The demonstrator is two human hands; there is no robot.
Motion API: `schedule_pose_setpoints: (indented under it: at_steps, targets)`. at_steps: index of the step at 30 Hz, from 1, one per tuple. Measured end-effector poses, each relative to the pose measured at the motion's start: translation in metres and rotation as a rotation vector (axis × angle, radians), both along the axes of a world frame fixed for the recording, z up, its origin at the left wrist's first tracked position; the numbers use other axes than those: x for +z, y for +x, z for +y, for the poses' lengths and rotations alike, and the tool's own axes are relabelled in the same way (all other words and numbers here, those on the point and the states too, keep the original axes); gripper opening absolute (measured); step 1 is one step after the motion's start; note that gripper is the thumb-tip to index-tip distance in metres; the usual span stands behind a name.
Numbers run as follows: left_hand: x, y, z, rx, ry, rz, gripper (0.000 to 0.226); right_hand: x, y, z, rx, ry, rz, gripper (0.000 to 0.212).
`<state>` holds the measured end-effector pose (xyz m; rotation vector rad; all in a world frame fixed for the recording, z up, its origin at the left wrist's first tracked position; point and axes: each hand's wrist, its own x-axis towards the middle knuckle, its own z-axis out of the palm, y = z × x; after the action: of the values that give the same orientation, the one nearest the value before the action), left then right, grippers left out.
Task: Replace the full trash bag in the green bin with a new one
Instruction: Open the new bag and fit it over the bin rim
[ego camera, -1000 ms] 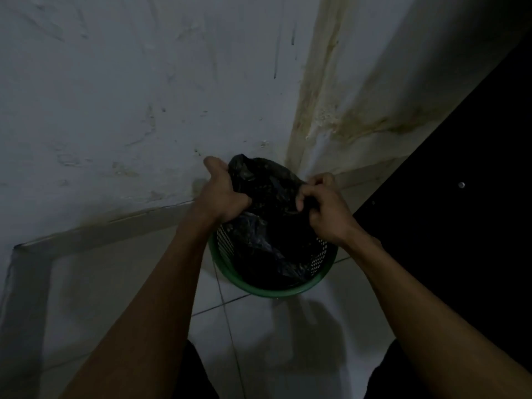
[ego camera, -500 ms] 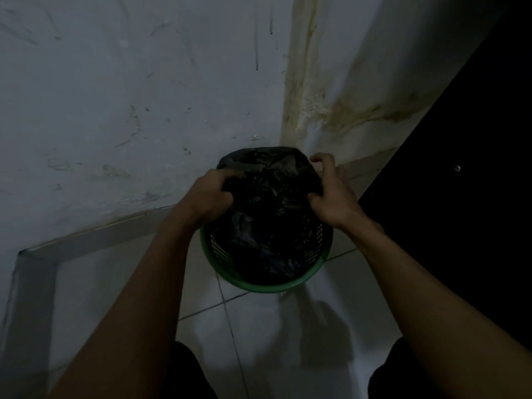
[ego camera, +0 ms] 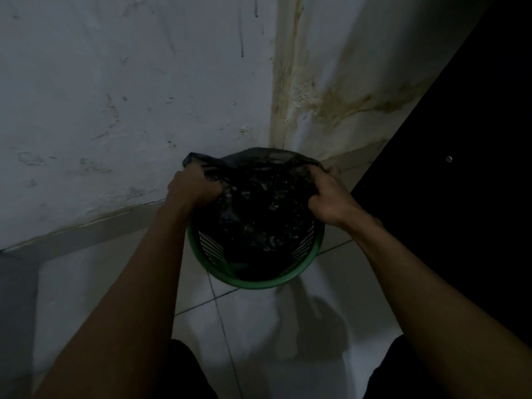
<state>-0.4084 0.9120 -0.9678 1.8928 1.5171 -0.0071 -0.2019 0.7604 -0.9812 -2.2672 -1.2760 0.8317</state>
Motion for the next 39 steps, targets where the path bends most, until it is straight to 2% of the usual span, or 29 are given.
schedule_pose_setpoints:
  at_steps: [3, 6, 9, 11, 13, 14, 18, 19, 20, 24, 27, 32, 36, 39]
  targets:
    - [0.008, -0.004, -0.001, 0.026, -0.088, -0.057, 0.08, -0.005, 0.005, 0.001, -0.1, -0.077, 0.123, 0.068]
    - [0.009, -0.008, 0.001, 0.036, -0.157, -0.11, 0.073, -0.004, 0.006, -0.001, -0.159, -0.085, 0.282, 0.084]
    - [0.006, -0.009, 0.007, 0.039, -0.201, -0.112, 0.101, 0.003, 0.005, -0.002, -0.143, -0.028, 0.39, 0.112]
    - [0.007, -0.009, 0.008, 0.043, -0.233, -0.098, 0.111, 0.004, 0.005, -0.001, -0.141, -0.023, 0.41, 0.12]
    - [0.006, -0.01, 0.008, 0.017, -0.266, -0.052, 0.118, 0.003, 0.003, 0.001, -0.15, -0.061, 0.413, 0.113]
    - [0.006, -0.01, 0.006, -0.011, -0.281, -0.047, 0.114, 0.003, 0.002, 0.0, -0.152, -0.08, 0.415, 0.106]
    - [0.0, -0.013, 0.002, -0.022, -0.308, 0.027, 0.077, 0.01, 0.003, -0.007, -0.153, -0.181, 0.409, 0.047]
    - [0.001, -0.015, 0.003, -0.029, -0.311, 0.051, 0.071, 0.011, 0.004, -0.009, -0.149, -0.206, 0.39, 0.044]
    - [0.003, -0.017, 0.004, -0.055, -0.306, 0.067, 0.07, 0.011, 0.007, -0.012, -0.141, -0.221, 0.38, 0.048]
    - [0.005, -0.027, 0.004, -0.275, -0.276, 0.177, 0.106, 0.009, 0.015, -0.024, -0.029, -0.297, 0.306, 0.095]
    - [0.002, -0.038, -0.003, -0.364, -0.199, 0.328, 0.126, 0.007, 0.022, -0.036, 0.029, -0.34, 0.337, 0.105]
    - [0.002, -0.063, -0.021, -0.453, -0.072, 0.375, 0.128, 0.009, 0.022, -0.047, 0.133, -0.405, 0.392, 0.131]
    - [0.006, -0.068, -0.039, -0.493, -0.058, 0.309, 0.143, 0.008, 0.012, -0.047, 0.181, -0.385, 0.416, 0.141]
    - [-0.005, -0.069, -0.04, -0.43, -0.098, 0.255, 0.153, 0.007, 0.006, -0.043, 0.147, -0.296, 0.485, 0.144]
